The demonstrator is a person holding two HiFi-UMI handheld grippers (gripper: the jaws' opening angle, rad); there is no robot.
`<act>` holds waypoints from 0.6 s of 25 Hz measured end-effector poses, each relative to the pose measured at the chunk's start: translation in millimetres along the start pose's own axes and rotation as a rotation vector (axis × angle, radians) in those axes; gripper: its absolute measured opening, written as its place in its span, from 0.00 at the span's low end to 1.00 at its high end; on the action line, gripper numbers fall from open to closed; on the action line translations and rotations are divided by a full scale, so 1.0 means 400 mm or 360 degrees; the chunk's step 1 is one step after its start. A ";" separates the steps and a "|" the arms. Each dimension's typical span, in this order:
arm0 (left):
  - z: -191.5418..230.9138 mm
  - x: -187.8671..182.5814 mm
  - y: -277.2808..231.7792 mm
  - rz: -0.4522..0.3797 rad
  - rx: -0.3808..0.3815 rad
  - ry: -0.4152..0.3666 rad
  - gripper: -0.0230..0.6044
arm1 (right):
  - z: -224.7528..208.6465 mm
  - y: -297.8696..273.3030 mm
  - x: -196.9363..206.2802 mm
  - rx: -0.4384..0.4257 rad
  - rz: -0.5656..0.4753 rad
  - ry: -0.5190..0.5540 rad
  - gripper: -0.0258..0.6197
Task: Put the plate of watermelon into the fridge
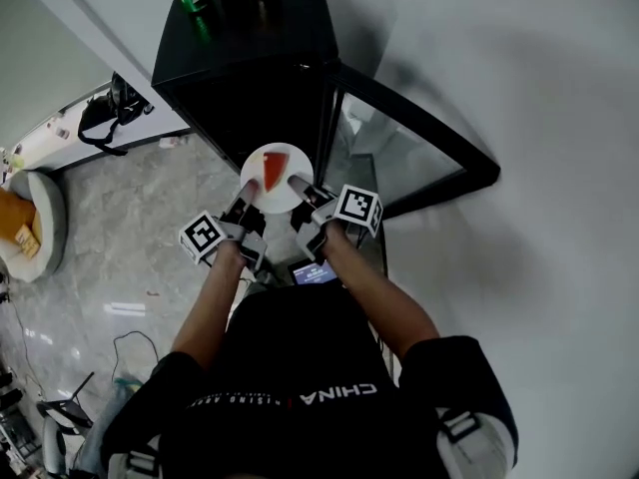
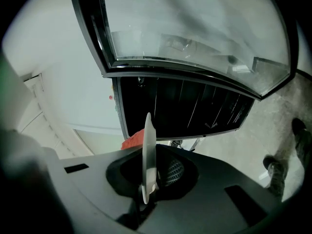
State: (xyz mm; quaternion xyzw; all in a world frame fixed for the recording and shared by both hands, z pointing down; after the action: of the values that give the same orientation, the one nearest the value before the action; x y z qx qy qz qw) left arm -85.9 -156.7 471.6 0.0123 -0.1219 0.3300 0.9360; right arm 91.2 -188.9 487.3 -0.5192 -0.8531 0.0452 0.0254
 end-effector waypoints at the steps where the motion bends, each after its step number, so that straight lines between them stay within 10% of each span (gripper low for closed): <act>1: 0.004 -0.009 0.004 0.0011 0.0005 0.0000 0.10 | 0.000 -0.009 0.003 -0.0006 -0.0009 0.0013 0.08; 15: 0.009 -0.100 0.014 0.0124 0.0056 -0.0044 0.10 | 0.028 -0.085 0.010 -0.0041 -0.0129 0.0032 0.09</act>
State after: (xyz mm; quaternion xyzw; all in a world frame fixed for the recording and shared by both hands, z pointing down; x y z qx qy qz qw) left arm -120.4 -177.3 465.4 0.0285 -0.1294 0.3682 0.9202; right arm 58.2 -201.4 479.6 -0.4850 -0.8736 0.0280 0.0291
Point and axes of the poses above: the fingertips, and each gripper's own axes: y backward along the fingers, z to its left, x out of its underside, the point moved 7 cm from there along y, backward along the fingers, and after that the axes turned 9 degrees about z, right-handed, at the moved point
